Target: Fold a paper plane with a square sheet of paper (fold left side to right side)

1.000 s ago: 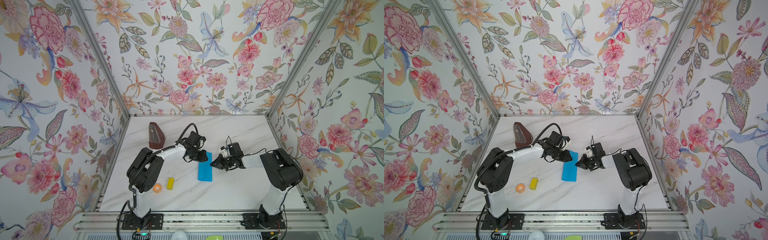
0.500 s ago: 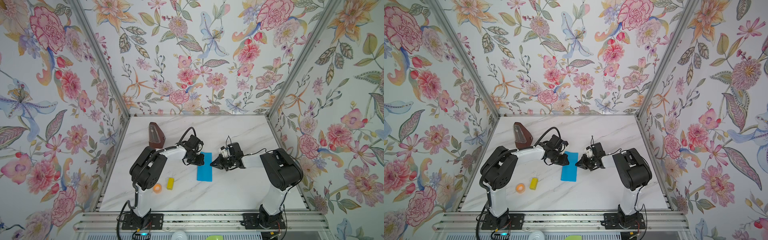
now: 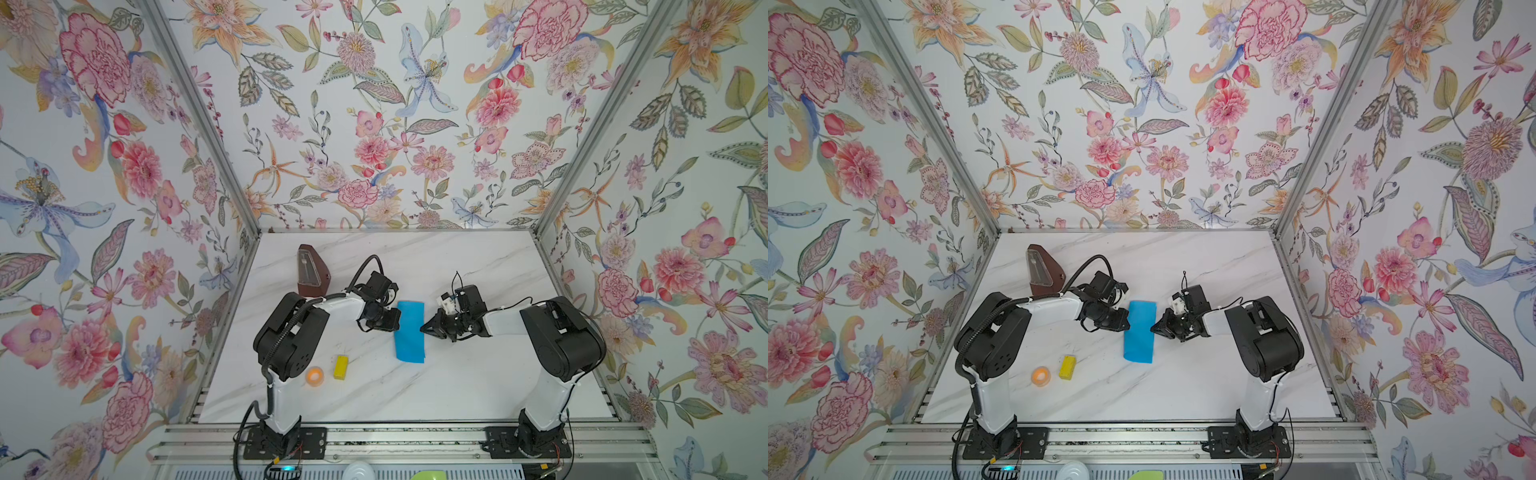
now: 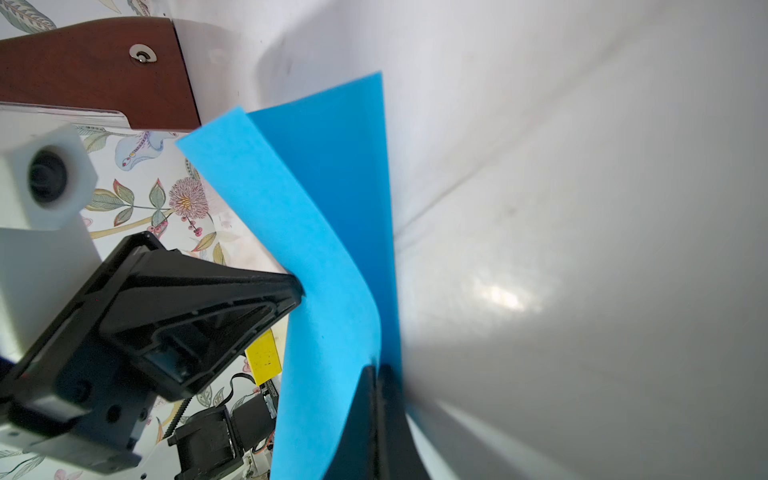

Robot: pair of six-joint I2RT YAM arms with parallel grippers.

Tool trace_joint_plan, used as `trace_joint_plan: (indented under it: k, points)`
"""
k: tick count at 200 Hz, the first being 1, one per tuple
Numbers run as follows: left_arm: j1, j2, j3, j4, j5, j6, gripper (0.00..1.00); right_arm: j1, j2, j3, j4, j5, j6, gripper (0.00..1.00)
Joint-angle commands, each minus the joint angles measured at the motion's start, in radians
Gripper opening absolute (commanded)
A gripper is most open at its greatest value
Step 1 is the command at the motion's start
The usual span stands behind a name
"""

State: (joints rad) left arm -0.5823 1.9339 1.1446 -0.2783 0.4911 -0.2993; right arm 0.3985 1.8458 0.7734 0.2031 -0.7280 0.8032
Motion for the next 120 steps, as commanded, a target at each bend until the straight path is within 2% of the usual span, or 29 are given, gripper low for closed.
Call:
trace_joint_plan:
  k: [1, 35, 78, 120]
  points:
    - [0.039, 0.025, -0.066, -0.123, -0.136, 0.048, 0.06, -0.002, 0.022, -0.023, -0.094, 0.055, -0.022, 0.00]
    - [0.057, -0.013, -0.059, -0.122, -0.156, 0.051, 0.00, -0.003, 0.017, -0.023, -0.097, 0.056, -0.021, 0.00]
    - [0.041, -0.078, -0.013, 0.005, -0.024, -0.015, 0.00, -0.002, 0.017, -0.024, -0.094, 0.058, -0.017, 0.00]
    - [-0.001, -0.005, 0.062, 0.034, 0.023, -0.041, 0.00, -0.001, 0.018, -0.025, -0.093, 0.058, -0.015, 0.00]
